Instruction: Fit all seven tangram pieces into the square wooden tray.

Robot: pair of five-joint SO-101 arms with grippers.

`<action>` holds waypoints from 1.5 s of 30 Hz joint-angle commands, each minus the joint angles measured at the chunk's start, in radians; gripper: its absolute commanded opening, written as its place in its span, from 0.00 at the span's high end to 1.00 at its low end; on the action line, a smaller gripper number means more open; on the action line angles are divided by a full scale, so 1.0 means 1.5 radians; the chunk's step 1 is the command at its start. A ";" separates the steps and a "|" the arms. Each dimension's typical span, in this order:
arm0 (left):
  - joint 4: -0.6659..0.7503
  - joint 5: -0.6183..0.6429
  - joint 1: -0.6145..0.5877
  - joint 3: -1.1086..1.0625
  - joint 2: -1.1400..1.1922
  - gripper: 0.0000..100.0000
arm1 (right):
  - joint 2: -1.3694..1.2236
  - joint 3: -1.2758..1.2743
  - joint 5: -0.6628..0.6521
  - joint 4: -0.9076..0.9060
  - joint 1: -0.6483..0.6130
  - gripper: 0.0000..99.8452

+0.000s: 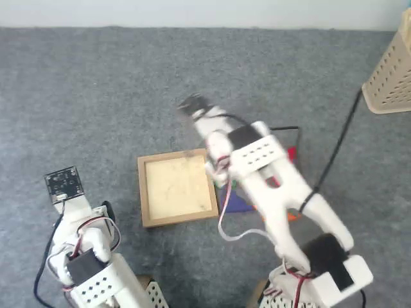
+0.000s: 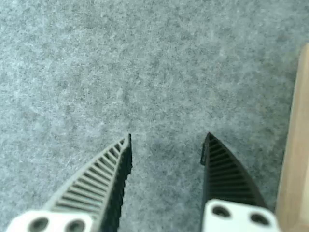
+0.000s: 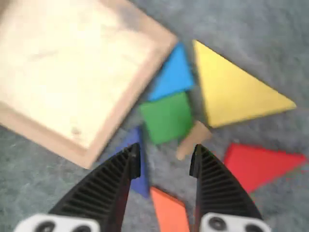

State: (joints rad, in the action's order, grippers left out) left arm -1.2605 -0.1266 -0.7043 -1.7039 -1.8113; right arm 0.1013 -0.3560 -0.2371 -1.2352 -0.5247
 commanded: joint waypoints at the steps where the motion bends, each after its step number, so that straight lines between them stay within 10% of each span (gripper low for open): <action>1: -0.002 0.006 0.002 0.013 -0.007 0.77 | 0.080 -0.001 0.002 -0.012 0.085 0.83; 12: -0.002 0.006 0.002 0.013 -0.007 0.77 | 0.187 -0.200 0.009 0.055 0.180 0.74; 24: -0.002 0.006 0.002 0.013 -0.007 0.77 | -0.111 -0.004 0.238 0.087 0.189 0.71; 45: -0.002 0.006 0.002 0.013 -0.007 0.77 | -0.285 0.120 0.293 0.091 0.236 0.71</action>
State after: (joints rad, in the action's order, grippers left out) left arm -1.2605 -0.1266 -0.7043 -1.7039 -1.8113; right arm -0.3330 -0.2348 0.1849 -1.1139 -0.1872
